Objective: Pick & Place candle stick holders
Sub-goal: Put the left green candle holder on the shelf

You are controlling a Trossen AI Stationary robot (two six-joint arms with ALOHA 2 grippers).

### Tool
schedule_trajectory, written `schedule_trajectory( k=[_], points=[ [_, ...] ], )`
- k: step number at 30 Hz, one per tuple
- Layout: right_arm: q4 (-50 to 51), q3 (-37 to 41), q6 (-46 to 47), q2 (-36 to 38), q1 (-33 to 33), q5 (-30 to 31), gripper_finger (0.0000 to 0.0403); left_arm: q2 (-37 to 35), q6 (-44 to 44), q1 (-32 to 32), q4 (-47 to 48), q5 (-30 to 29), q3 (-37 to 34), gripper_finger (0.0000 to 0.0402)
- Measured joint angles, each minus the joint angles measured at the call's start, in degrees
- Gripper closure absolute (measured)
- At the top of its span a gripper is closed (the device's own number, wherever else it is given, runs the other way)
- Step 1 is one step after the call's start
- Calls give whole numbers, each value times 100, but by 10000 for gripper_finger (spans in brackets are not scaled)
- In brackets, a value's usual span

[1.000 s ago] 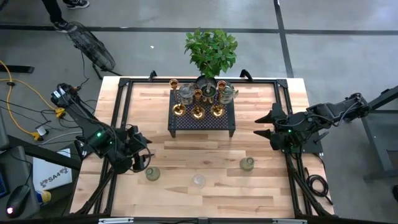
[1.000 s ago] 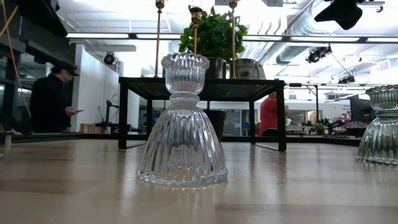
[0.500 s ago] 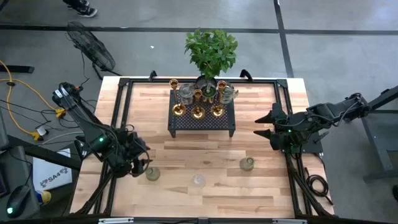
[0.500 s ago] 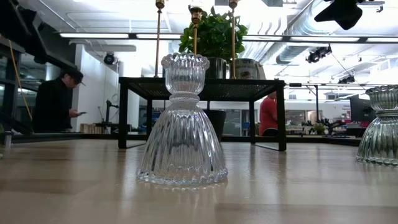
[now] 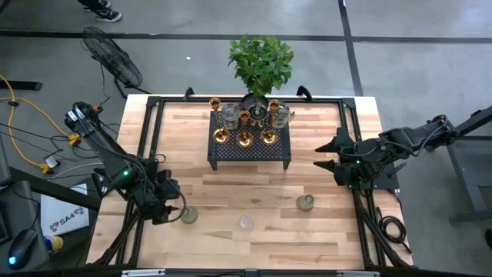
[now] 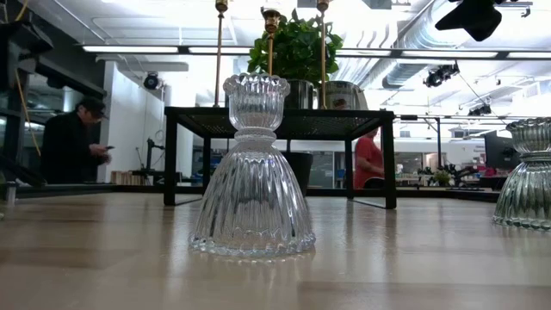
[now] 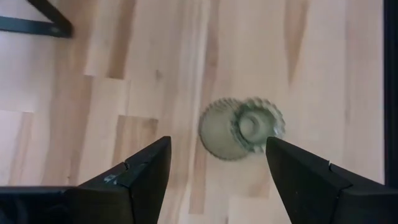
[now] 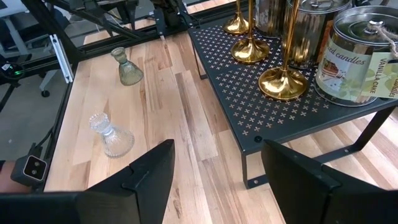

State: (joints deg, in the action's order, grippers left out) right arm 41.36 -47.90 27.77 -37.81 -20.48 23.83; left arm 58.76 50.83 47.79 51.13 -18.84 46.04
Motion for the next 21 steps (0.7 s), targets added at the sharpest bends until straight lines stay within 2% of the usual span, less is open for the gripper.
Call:
schedule_trajectory(
  k=[5,8,21],
  points=[
    [0,0,0,-1,-1,0,170,9,-118,10,0,437,0,146],
    [0,0,0,-1,1,0,170,36,-109,165,-40,482,-39,146],
    [0,0,0,-1,1,0,170,48,533,635,-1571,440,-1272,146]
  ],
)
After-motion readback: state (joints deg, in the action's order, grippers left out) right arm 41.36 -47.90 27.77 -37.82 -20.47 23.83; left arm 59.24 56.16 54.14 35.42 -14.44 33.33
